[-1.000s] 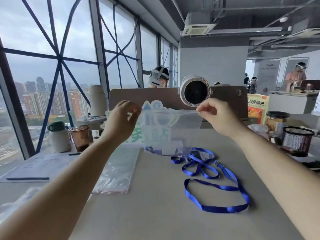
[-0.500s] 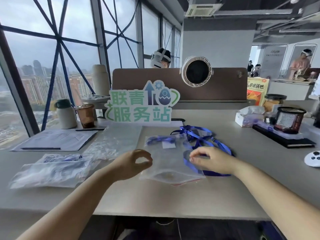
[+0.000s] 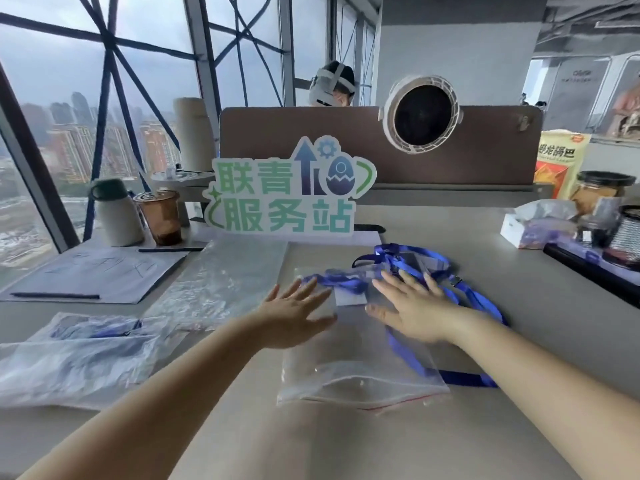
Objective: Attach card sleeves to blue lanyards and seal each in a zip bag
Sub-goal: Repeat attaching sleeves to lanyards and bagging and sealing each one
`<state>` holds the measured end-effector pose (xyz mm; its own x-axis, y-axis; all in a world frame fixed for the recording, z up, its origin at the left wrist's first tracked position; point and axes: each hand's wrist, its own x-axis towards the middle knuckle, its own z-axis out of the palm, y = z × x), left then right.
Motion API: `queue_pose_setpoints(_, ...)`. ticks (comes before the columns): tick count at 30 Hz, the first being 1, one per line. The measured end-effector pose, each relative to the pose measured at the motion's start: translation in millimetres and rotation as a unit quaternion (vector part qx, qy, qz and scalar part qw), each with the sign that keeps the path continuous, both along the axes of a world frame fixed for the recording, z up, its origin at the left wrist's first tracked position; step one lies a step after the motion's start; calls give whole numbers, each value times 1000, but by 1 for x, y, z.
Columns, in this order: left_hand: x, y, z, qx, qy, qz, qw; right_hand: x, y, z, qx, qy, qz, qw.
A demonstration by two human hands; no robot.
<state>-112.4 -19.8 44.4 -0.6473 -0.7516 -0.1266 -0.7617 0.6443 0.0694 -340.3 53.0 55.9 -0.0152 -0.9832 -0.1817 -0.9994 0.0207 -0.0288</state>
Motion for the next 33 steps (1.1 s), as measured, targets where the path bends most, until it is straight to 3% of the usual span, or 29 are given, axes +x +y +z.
queue_pose_setpoints(3,-22,-25,4,-45,53,8,998,1,-32,4,-59,-13,7,998)
queue_pose_setpoints(9,-37,-43,-31,-14,-9,13,1000,-2,-54,-30,44,-10,1,999)
queue_pose_setpoints(14,-46,-58,-17,-37,47,-1,998,-4,-70,-15,-42,-30,22,998)
queue_pose_setpoints(20,-53,-72,-35,-1,-4,16,1000,-7,-86,-38,27,-25,16,999)
queue_pose_setpoints(26,-51,-77,-26,-5,37,13,999,-8,-87,-26,-14,-37,27,999)
queue_pose_setpoints(30,-50,-77,-36,14,2,25,1000,-3,-83,-37,21,-27,28,999)
queue_pose_setpoints(33,-48,-76,-29,6,27,22,999,-3,-82,-30,-15,-48,29,998)
